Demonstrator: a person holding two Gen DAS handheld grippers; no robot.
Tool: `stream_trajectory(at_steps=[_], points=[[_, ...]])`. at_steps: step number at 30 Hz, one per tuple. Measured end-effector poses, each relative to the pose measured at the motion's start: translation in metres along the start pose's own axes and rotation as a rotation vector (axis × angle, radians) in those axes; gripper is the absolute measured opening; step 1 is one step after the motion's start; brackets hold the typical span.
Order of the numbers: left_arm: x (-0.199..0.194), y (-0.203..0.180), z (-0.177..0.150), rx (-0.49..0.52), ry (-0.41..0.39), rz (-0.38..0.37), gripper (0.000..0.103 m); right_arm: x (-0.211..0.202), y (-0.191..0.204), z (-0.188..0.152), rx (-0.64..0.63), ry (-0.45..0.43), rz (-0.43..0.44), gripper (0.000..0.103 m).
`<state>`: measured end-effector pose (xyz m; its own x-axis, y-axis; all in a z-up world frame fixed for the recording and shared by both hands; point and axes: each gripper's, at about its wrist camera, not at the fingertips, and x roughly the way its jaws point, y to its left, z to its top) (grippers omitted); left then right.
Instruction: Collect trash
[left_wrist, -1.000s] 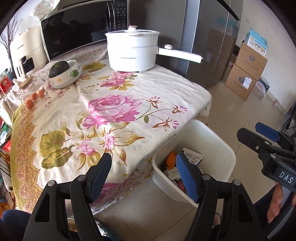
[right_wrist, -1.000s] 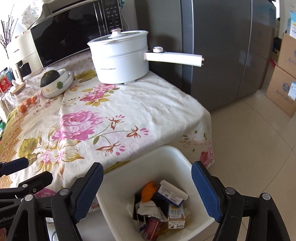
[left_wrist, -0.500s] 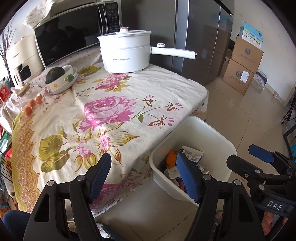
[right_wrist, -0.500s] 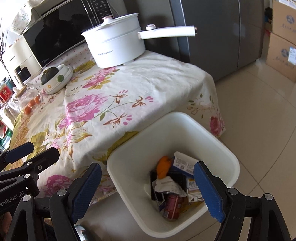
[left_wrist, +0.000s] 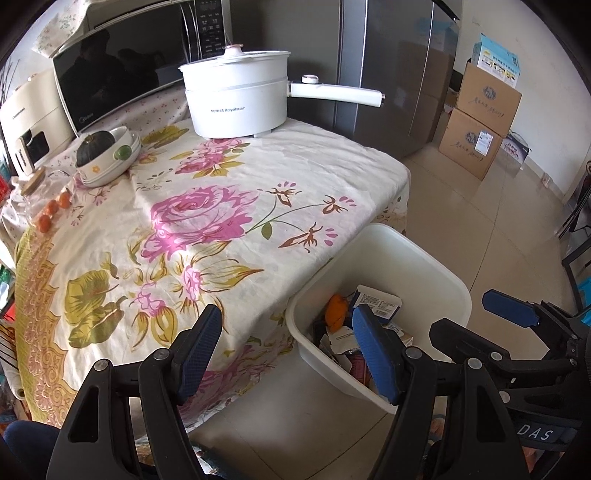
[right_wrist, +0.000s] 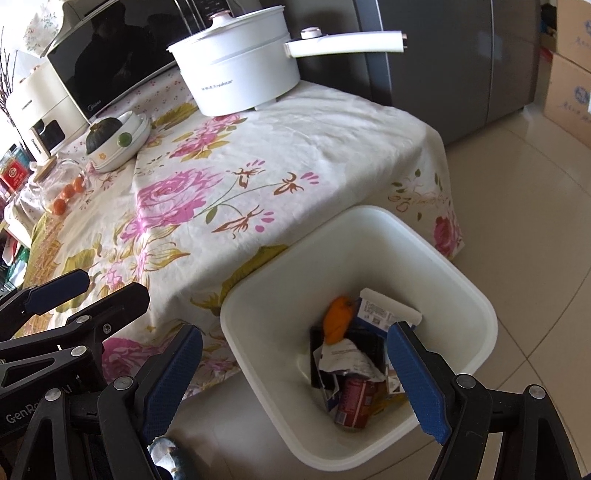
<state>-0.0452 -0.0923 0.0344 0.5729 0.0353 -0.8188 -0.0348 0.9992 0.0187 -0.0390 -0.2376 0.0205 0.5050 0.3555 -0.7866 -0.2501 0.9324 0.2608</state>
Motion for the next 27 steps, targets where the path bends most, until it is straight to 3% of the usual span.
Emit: stream_trajectory(at_steps=[27], points=[[0.0010,-0.0006,0.0004,0.010,0.003,0.015,0.076,0.0065,0.0000,-0.0002,0.015,0.023,0.005,0.087]])
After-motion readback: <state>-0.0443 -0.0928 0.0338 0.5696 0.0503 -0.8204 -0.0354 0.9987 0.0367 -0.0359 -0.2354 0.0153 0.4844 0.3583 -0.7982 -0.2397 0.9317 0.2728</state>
